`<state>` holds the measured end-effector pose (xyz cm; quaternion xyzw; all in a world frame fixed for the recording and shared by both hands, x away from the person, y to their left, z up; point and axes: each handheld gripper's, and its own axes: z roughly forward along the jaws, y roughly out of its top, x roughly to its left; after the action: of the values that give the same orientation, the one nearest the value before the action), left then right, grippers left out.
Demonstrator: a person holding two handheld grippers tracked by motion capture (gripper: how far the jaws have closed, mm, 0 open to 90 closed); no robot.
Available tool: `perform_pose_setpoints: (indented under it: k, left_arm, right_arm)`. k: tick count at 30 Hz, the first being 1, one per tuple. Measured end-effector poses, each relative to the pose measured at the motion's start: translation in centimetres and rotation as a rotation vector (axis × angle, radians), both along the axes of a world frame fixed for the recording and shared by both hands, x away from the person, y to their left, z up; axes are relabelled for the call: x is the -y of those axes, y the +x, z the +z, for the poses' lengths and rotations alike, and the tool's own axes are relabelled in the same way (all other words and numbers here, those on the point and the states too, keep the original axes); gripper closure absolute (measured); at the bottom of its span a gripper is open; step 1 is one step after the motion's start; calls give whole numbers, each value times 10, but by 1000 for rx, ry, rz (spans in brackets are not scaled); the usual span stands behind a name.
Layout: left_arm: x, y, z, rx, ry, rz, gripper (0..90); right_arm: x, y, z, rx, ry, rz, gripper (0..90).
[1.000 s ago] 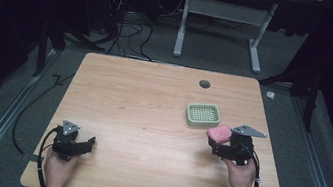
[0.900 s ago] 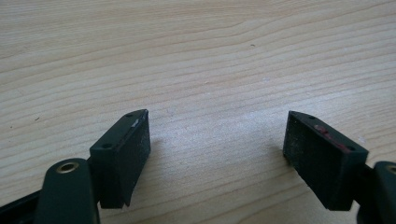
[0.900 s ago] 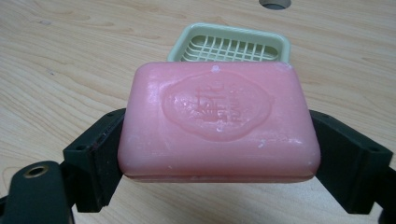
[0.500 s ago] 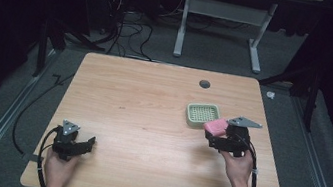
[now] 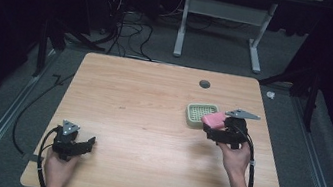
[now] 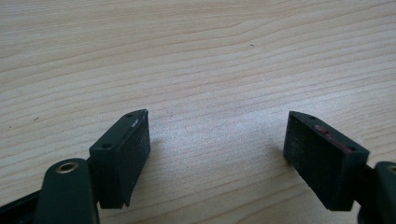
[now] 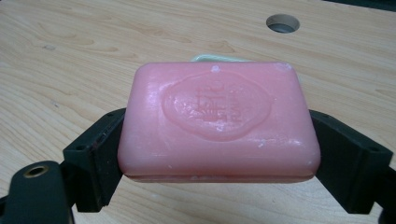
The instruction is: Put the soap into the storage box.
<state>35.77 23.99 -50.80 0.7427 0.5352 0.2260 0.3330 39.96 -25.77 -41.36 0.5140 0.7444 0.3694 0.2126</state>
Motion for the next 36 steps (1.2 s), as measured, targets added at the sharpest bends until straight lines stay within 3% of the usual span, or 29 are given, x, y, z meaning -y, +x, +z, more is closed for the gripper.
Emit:
perform_pose_setpoints:
  k: [9,17,30,36]
  left_arm:
    - [0,0,0,1,2,1,233]
    - [0,0,0,0,-2,0,232]
    - [0,0,0,1,1,0,232]
    - [0,0,0,-1,5,-2,232]
  right_arm:
    - [-3,15,6,-15,17,-22,136]
    - [-11,28,6,-33,2,-30,136]
    - [-13,50,0,-80,14,-73,136]
    - [-14,61,-11,-116,17,-105,136]
